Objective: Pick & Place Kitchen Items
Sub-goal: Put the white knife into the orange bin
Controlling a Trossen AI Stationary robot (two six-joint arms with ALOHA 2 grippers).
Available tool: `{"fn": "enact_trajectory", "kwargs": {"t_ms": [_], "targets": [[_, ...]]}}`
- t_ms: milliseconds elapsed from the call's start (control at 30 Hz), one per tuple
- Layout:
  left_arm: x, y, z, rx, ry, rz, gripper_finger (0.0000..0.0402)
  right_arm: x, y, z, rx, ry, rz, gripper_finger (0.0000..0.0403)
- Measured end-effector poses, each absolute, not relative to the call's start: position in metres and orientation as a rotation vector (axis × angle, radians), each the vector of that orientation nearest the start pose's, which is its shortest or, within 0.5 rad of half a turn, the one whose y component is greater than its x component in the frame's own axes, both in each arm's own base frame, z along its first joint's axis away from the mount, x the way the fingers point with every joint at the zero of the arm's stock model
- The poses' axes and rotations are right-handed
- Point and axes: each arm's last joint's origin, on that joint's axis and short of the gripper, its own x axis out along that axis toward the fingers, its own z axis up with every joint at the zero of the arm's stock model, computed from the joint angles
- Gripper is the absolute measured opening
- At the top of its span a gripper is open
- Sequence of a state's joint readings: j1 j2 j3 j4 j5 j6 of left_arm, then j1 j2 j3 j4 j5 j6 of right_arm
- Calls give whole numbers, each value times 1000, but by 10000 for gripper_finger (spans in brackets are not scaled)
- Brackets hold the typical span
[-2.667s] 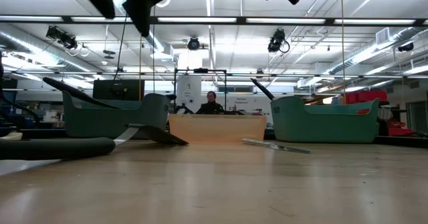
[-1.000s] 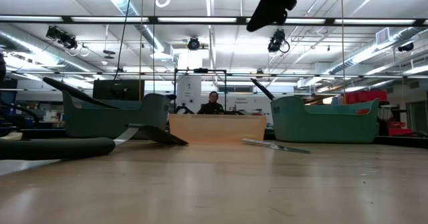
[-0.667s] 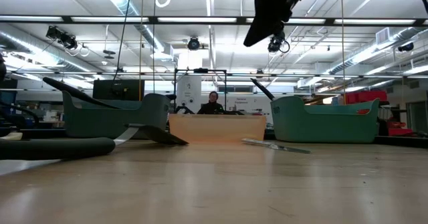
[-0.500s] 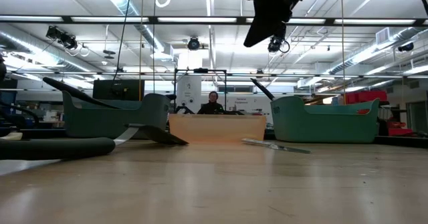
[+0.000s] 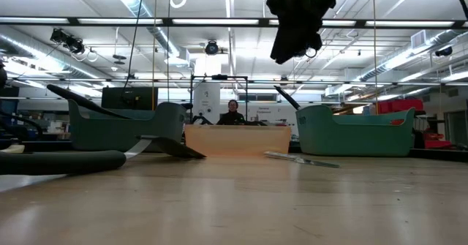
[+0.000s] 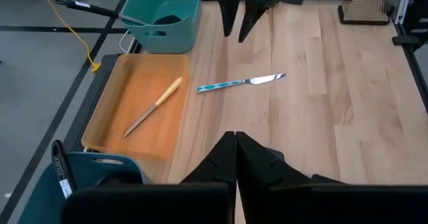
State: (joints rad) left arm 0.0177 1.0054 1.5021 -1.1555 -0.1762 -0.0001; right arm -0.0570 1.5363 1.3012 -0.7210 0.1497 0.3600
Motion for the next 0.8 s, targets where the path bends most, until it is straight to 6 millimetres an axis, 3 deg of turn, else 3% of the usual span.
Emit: {"fn": "enact_trajectory", "kwargs": {"t_ms": [433, 800], "targets": [[141, 8, 437, 43, 655, 203, 4, 311, -27, 246, 416, 998, -383, 246], [143, 8, 437, 33, 657, 209, 3, 330, -39, 210, 484, 1058, -403, 260]]}}
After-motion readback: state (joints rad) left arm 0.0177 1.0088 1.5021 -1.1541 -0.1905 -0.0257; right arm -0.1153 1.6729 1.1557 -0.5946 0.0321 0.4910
